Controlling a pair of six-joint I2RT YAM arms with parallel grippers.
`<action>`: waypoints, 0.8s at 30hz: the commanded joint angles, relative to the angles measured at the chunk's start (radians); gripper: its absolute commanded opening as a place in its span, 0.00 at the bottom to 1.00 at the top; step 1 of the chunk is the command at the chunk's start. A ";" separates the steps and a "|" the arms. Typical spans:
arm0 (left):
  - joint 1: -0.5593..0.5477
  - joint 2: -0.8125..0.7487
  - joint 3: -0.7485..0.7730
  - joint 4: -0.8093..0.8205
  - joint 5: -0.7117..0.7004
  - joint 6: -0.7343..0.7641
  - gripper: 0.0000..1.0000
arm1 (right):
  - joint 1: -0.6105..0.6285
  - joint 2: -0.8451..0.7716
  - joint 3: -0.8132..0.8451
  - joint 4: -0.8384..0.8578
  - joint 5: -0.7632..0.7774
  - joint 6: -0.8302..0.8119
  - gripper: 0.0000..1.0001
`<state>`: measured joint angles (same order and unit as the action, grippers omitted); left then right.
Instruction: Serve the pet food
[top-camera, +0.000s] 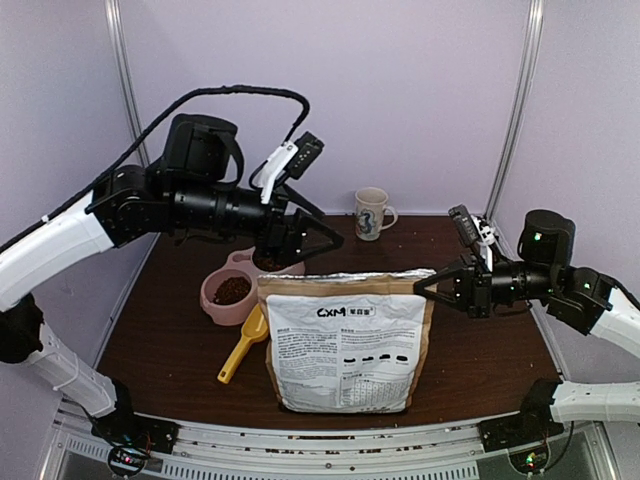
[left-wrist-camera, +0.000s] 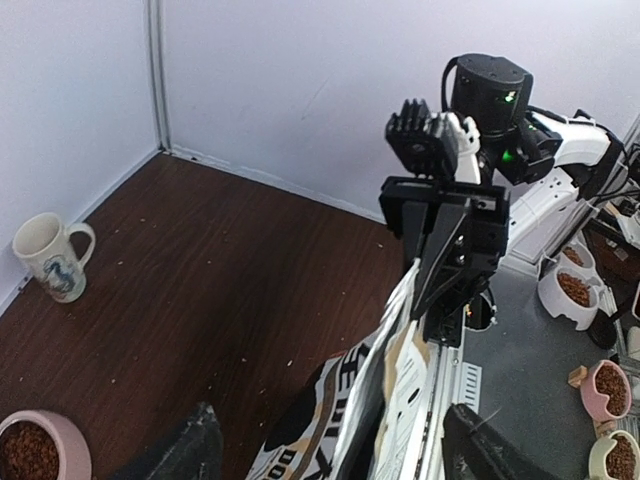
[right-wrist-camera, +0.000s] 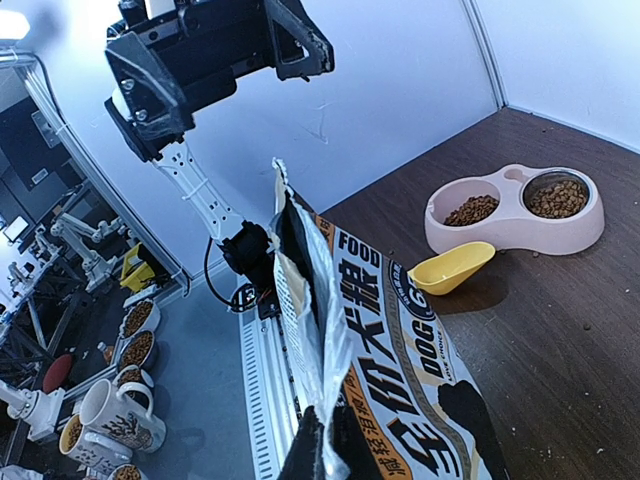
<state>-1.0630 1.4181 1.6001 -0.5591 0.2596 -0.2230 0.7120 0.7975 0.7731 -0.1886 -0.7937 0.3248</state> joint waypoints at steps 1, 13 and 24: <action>-0.070 0.176 0.209 -0.119 0.041 0.063 0.79 | 0.004 -0.030 0.006 0.083 -0.030 0.002 0.00; -0.132 0.506 0.557 -0.339 0.053 0.156 0.81 | 0.008 -0.060 -0.007 0.113 -0.064 -0.007 0.00; -0.132 0.529 0.564 -0.371 0.111 0.160 0.32 | 0.009 -0.066 -0.032 0.139 -0.083 -0.011 0.00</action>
<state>-1.1973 1.9488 2.1384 -0.9234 0.3180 -0.0742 0.7158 0.7616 0.7414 -0.1558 -0.8379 0.3187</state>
